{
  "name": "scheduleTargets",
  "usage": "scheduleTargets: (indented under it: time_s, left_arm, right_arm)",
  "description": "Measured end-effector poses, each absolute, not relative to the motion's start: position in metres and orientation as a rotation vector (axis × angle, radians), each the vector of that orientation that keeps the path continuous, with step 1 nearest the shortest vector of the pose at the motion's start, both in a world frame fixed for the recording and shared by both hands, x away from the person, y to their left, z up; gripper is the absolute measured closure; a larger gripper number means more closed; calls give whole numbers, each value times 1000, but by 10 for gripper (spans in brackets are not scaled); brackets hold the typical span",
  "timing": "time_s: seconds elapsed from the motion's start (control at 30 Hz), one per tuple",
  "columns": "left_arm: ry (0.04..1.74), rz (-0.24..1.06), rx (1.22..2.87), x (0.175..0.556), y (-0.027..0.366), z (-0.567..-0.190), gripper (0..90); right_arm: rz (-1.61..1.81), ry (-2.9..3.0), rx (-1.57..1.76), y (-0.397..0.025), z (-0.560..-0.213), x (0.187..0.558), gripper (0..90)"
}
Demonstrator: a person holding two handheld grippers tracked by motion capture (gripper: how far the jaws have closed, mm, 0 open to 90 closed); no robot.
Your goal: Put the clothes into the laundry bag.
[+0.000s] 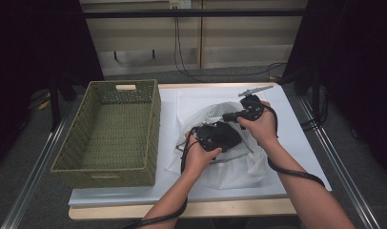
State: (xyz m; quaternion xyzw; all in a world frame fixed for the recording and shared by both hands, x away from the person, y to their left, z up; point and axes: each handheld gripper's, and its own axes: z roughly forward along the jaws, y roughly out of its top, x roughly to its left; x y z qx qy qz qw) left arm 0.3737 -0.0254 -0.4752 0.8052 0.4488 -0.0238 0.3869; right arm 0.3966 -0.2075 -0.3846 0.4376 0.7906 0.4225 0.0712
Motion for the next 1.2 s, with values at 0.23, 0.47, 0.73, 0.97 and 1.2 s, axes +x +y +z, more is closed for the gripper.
scheduleTargets:
  time_s: [0.23, 0.47, 0.73, 0.97, 1.2]
  left_arm:
    - [1183, -66, 1962, 382, -23, -480, 746]
    - [1171, 24, 1941, 389, -19, -477, 788]
    - [1199, 146, 1879, 400, -3, -473, 792]
    - [1231, 106, 1850, 402, 5, -475, 755]
    - [1231, 61, 1868, 392, 10, -464, 572]
  right_arm:
    - [1276, 2382, 1306, -207, -385, 398, 893]
    - [1283, 2380, 1314, -207, -385, 398, 893]
    - [1299, 2391, 1299, -205, -384, 398, 893]
    - [1290, 2418, 1280, -201, -384, 394, 893]
    - [1287, 2423, 1273, -202, -382, 391, 893]
